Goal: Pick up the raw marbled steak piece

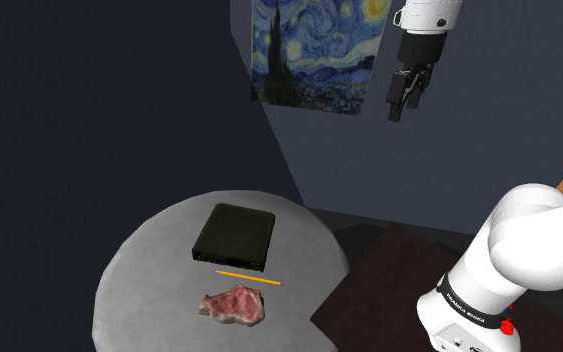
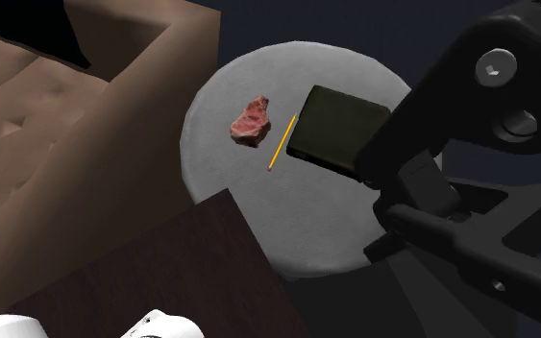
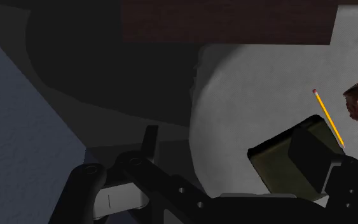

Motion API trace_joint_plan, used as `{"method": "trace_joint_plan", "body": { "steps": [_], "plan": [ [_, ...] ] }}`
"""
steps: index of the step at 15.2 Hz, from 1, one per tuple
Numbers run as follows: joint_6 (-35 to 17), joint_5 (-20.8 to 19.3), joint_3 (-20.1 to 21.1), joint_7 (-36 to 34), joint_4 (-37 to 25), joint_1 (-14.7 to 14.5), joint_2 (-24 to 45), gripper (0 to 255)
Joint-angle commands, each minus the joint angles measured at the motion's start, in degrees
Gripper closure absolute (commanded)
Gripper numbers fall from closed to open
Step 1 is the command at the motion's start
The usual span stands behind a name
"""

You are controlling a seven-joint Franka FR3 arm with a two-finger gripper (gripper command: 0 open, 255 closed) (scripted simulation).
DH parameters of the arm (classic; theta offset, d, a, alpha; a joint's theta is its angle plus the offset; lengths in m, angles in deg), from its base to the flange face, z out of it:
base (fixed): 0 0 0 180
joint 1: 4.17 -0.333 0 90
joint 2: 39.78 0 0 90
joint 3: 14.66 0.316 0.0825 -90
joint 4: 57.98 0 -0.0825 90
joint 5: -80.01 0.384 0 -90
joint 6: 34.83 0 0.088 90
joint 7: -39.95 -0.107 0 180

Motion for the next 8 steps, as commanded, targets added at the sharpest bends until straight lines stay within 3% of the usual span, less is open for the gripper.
{"method": "trace_joint_plan", "body": {
  "steps": [1, 8],
  "plan": [
    [0.0, 0.0, 0.0, 0.0, 0.0, 0.0, 0.0, 0],
    [-11.05, 3.43, 4.59, -3.33, 6.76, -3.45, 3.84, 0]
  ]
}}
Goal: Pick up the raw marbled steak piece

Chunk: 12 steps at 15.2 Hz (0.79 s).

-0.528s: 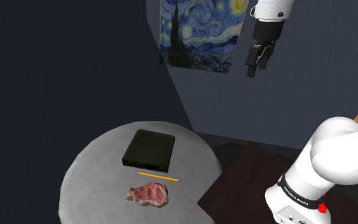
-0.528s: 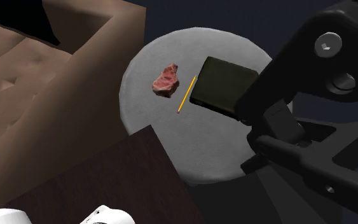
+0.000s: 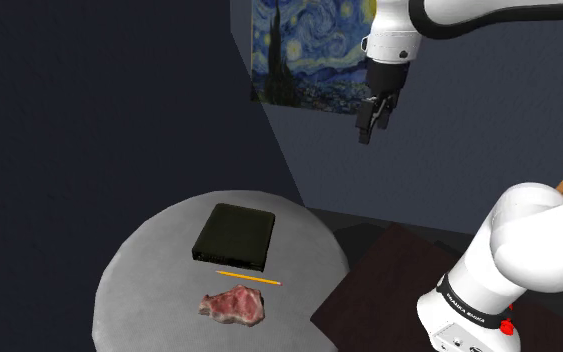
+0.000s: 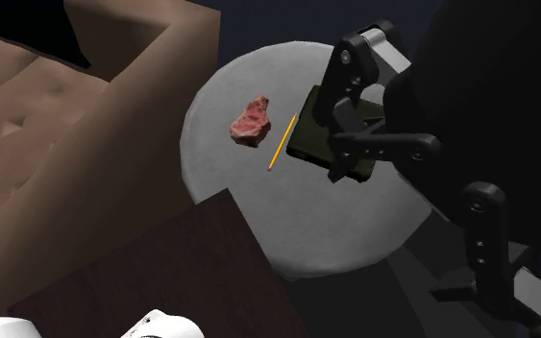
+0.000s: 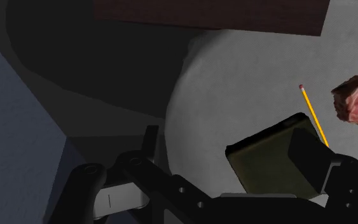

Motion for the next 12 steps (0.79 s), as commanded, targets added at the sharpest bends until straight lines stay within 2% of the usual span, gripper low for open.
{"method": "trace_joint_plan", "body": {
  "steps": [1, 12],
  "plan": [
    [-3.44, 0.94, 1.36, -0.95, 2.46, -1.05, 0.73, 0],
    [-21.62, 3.98, 9.39, -6.18, 6.2, -5.87, 14.11, 0]
  ]
}}
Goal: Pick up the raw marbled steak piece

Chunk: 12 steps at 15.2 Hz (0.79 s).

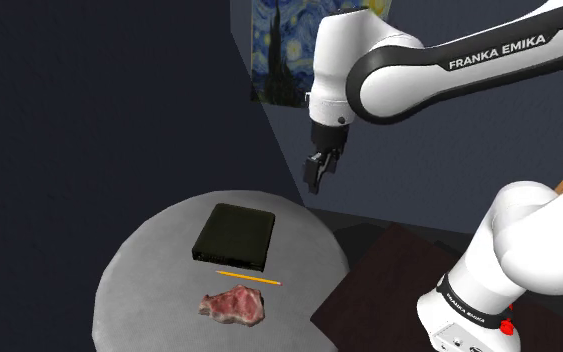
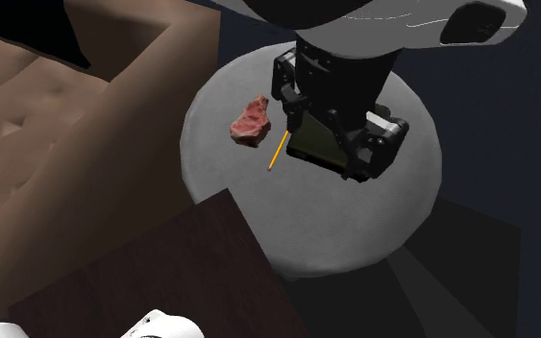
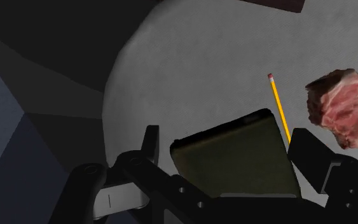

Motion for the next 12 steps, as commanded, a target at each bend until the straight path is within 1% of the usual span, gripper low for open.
{"method": "trace_joint_plan", "body": {
  "steps": [1, 7, 12],
  "plan": [
    [-3.18, 0.27, 1.7, -1.29, -0.2, -0.86, 3.08, 0],
    [-12.31, -1.16, 6.28, -5.23, -1.96, -2.48, 13.56, 0],
    [-18.73, -5.08, 9.63, -9.84, -5.24, -3.64, 23.41, 0]
  ]
}}
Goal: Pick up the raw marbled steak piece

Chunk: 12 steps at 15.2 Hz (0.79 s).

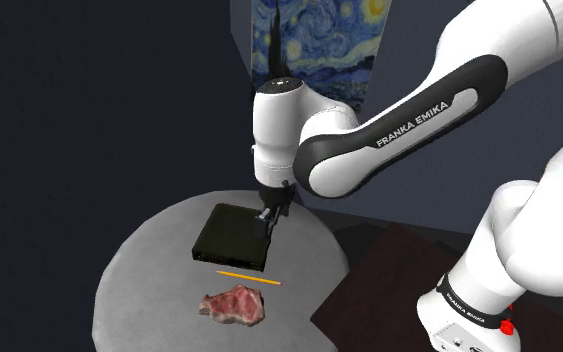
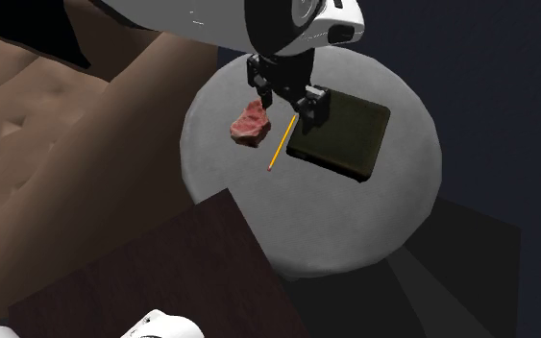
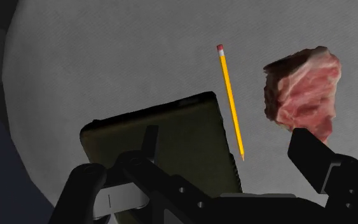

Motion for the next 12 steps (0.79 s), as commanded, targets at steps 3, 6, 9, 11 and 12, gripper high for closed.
{"method": "trace_joint_plan", "body": {
  "steps": [3, 6, 9, 11, 12],
  "plan": [
    [-4.54, -4.83, 1.96, -4.41, -3.87, -1.14, 8.81, 0],
    [-6.93, -9.13, 2.53, -8.03, -7.22, -2.81, 15.19, 0],
    [-8.64, -13.48, 2.28, -11.44, -11.13, -5.21, 21.52, 0],
    [-9.47, -16.16, 1.78, -13.43, -14.03, -7.14, 25.67, 0],
    [-9.8, -17.39, 1.45, -14.32, -15.56, -8.17, 27.71, 0]
  ]
}}
